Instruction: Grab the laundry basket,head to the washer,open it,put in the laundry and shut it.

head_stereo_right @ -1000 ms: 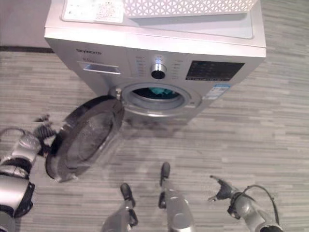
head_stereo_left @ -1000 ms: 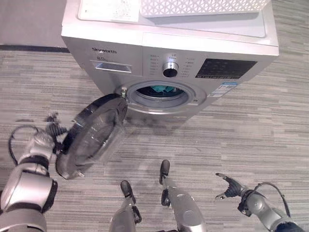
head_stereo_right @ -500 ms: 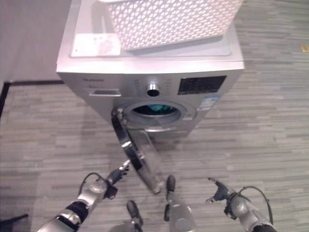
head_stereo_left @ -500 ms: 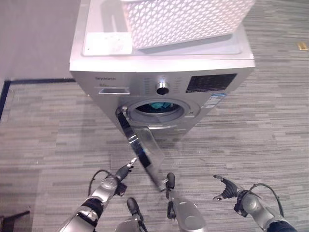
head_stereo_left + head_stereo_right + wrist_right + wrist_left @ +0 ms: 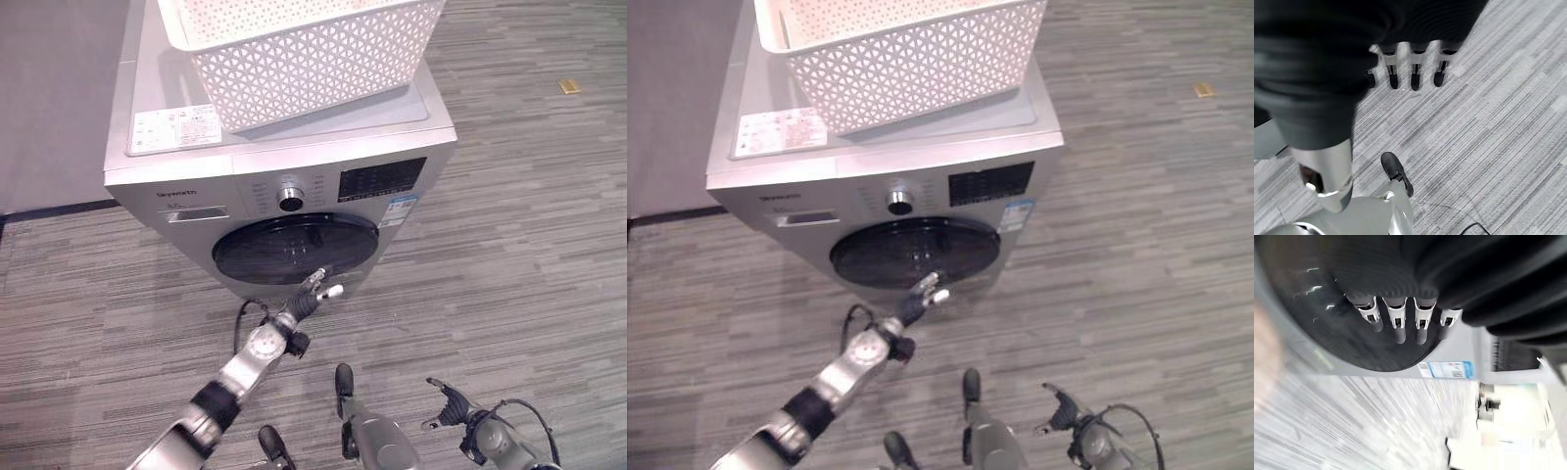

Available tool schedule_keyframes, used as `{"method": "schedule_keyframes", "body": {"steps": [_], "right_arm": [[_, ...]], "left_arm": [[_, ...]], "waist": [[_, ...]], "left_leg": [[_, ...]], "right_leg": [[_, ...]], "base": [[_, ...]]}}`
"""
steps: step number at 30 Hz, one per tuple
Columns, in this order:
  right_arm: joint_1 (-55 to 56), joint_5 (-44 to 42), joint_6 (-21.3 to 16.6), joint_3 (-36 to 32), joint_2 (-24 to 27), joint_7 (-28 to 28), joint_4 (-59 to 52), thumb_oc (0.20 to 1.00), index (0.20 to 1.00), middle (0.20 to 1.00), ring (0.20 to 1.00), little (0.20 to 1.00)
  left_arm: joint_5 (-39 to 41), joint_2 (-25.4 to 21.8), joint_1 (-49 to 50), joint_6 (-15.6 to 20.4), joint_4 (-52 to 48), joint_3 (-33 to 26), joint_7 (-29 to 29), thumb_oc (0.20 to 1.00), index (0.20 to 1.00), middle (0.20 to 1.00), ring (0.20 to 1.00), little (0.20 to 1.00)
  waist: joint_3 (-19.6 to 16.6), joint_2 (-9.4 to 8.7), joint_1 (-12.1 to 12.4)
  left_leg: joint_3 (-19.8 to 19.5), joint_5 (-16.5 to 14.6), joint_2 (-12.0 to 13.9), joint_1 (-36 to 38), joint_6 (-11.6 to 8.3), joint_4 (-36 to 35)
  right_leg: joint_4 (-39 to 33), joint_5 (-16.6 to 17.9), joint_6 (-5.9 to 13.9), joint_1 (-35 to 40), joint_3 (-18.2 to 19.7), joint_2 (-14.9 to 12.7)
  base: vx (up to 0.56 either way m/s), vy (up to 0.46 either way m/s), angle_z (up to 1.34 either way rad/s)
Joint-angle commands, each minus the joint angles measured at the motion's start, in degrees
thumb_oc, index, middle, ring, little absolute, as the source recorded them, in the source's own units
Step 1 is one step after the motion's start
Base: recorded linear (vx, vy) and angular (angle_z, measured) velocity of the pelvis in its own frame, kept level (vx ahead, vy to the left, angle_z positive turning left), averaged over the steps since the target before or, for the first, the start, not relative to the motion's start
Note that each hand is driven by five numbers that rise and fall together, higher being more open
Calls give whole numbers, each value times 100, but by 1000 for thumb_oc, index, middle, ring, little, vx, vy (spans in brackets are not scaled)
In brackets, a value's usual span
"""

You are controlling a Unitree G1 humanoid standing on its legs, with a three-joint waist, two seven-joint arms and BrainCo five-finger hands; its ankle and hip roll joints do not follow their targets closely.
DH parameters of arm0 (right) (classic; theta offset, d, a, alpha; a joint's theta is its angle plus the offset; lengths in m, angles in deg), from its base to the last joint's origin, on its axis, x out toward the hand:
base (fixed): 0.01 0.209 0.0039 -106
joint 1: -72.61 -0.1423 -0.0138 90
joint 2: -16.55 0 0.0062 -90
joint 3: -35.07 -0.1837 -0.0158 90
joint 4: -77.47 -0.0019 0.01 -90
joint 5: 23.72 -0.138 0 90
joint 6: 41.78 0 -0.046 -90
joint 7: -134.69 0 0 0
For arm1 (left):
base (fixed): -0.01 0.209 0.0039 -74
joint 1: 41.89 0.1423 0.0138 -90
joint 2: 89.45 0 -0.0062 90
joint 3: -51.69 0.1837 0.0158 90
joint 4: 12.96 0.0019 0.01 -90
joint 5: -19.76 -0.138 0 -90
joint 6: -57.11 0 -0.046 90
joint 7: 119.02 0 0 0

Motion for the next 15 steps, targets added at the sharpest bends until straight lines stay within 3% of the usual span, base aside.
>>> {"method": "schedule_keyframes", "body": {"steps": [1, 4, 6, 9, 15], "right_arm": [[-83, -182, -163, -152, 30, -10, 195, 1000, 1000, 1000, 1000, 1000], [-54, -163, -219, -220, 3, 8, 189, 1000, 1000, 1000, 1000, 1000], [-36, -200, -258, -192, -70, -15, 221, 1000, 1000, 1000, 1000, 1000], [92, -323, -327, -171, -193, -49, 270, 1000, 1000, 1000, 1000, 1000], [380, -476, -395, -83, -480, -82, 449, 1000, 1000, 1000, 1000, 1000]], "left_arm": [[0, -247, 519, 137, -178, -291, -697, 1000, 1000, 1000, 1000, 1000], [84, -607, 1419, 258, -549, -652, -882, 1000, 1000, 1000, 1000, 1000], [544, -497, 1946, 295, -293, -861, -917, 1000, 1000, 1000, 1000, 1000], [583, -437, 2286, 520, 105, -1123, -740, 1000, 1000, 1000, 1000, 1000], [606, 167, 2322, 711, 2487, -1987, -95, 1000, 1000, 1000, 1000, 1000]], "waist": [[-21, -160, 165], [-38, -139, 323], [-51, -157, 446], [-43, -238, 627], [-138, -392, 940]], "left_leg": [[-498, -319, 60, -110, -240, 366], [-589, -337, 59, -97, -228, 391], [-664, -338, 61, -101, -225, 423], [-851, -343, 76, -140, -235, 523], [-1108, -341, -5, -160, -254, 585]], "right_leg": [[206, -602, 553, 251, -364, -390], [175, -610, 552, 329, -380, -378], [157, -618, 542, 394, -426, -386], [129, -654, 525, 525, -550, -402], [34, -598, 561, 726, -738, -491]], "base": [[24, 4, 25], [25, -13, 14], [4, -55, 4], [-6, -71, 26], [-31, -41, 38]]}}
